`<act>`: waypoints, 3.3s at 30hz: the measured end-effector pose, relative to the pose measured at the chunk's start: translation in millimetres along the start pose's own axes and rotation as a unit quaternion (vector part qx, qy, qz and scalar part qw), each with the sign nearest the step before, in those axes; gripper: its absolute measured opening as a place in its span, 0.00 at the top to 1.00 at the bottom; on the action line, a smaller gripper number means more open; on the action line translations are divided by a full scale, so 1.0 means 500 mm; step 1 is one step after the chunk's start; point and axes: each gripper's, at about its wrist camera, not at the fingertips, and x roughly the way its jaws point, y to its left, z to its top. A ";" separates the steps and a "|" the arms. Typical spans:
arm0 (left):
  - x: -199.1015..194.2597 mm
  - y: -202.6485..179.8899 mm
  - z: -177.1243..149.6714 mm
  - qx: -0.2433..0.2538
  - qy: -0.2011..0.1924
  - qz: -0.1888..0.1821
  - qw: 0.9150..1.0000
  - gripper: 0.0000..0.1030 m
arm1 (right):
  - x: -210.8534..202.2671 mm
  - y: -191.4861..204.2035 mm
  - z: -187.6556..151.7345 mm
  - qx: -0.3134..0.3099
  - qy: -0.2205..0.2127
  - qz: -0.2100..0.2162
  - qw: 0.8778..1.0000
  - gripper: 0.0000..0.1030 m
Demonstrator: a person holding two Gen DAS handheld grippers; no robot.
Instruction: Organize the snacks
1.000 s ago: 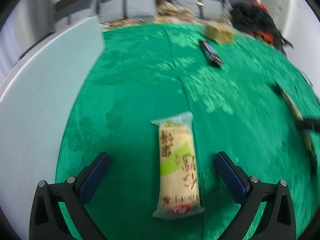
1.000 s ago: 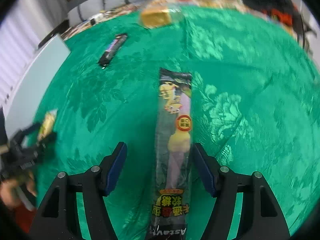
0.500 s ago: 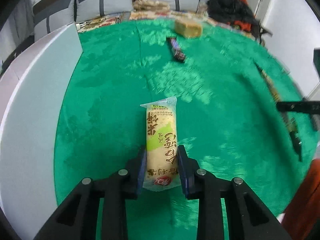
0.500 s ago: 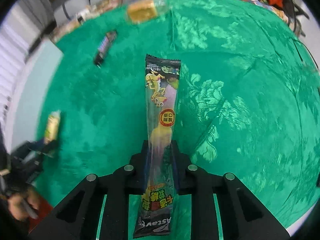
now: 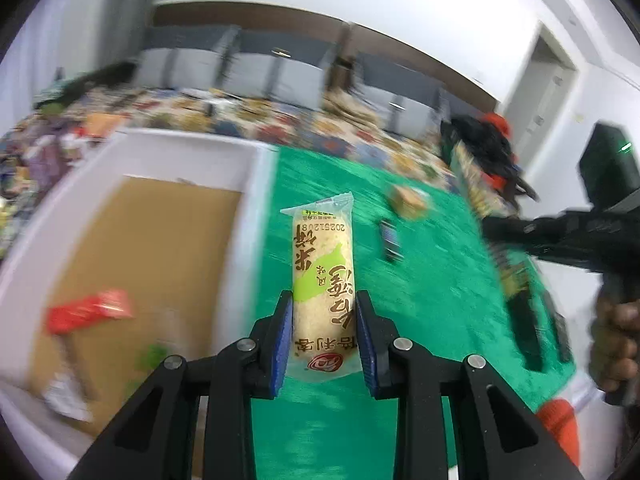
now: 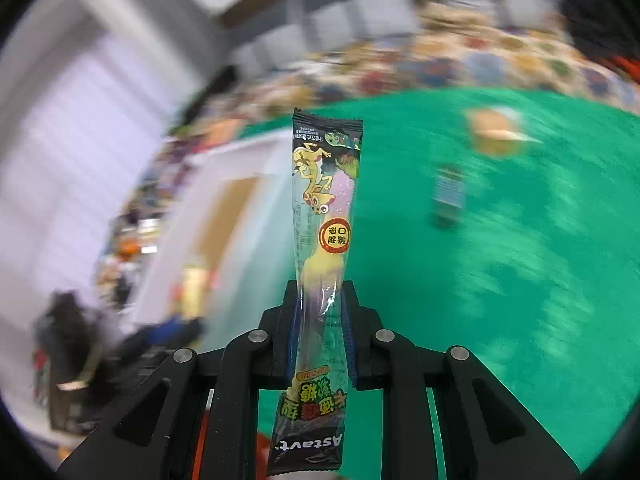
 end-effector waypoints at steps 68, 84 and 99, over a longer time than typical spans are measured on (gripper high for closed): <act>0.525 -0.295 -0.148 0.111 0.097 0.082 0.986 0.00 | -0.073 -0.668 -0.270 0.077 -0.092 -0.377 0.918 0.21; 0.525 -0.296 -0.149 0.111 0.097 0.082 0.986 0.00 | -0.073 -0.672 -0.269 0.080 -0.093 -0.373 0.920 0.21; 0.525 -0.295 -0.149 0.112 0.097 0.083 0.985 0.00 | -0.073 -0.672 -0.269 0.078 -0.093 -0.375 0.919 0.21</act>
